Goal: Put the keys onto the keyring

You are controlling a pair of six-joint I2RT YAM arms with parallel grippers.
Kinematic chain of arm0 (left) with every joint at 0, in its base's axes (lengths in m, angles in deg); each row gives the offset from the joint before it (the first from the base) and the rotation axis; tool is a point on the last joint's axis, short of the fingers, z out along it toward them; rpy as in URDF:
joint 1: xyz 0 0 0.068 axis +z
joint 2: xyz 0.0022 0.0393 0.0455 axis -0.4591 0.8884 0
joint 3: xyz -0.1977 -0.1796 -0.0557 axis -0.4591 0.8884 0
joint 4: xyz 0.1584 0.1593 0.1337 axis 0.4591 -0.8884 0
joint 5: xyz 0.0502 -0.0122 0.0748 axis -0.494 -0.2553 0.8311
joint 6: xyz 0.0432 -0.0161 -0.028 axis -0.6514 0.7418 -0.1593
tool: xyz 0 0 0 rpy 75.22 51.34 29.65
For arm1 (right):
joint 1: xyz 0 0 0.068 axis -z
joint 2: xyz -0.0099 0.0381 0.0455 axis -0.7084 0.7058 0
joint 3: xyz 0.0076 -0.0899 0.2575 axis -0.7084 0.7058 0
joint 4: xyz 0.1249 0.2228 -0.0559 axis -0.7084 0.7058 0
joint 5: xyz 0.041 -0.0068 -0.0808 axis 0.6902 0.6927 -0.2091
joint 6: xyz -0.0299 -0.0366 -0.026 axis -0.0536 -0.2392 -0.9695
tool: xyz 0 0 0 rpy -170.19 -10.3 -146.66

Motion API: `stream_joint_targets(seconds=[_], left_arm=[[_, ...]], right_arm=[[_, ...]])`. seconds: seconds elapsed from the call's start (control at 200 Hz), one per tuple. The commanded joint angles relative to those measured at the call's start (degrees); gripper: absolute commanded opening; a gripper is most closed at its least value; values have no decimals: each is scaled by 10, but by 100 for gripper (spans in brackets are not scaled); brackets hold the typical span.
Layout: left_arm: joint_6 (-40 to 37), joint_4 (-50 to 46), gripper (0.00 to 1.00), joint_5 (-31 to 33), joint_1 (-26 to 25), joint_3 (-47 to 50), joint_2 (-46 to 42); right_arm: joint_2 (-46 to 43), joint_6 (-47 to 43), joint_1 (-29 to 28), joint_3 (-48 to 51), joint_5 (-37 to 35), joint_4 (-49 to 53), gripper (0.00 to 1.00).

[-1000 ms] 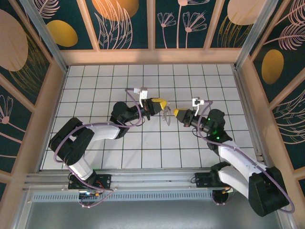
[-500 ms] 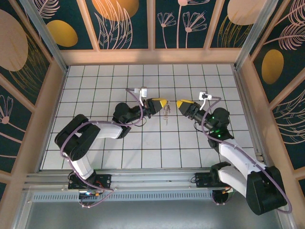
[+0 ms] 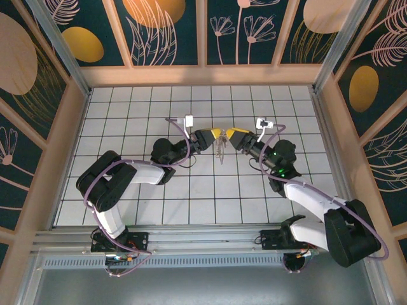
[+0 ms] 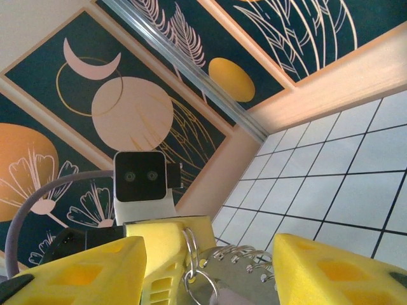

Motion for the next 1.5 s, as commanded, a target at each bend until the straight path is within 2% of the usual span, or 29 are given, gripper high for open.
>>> stream_joint_targets(seconds=[0.0,0.471,0.686,1.032,1.493], left_arm=[[14,49,0,8,0,-9,8],[18,53,0,9,1,-13,14],[19,53,0,9,0,-15,16],[19,54,0,11,0,-17,20],[12,45,0,10,0,-26,19]], right_arm=[[15,5,-15,-21,-13,-52,54],[40,7,-28,-29,-7,-65,35],[54,7,-35,-32,-3,-66,33],[58,3,-34,-29,1,-60,0],[62,-5,-22,-35,20,-49,0]])
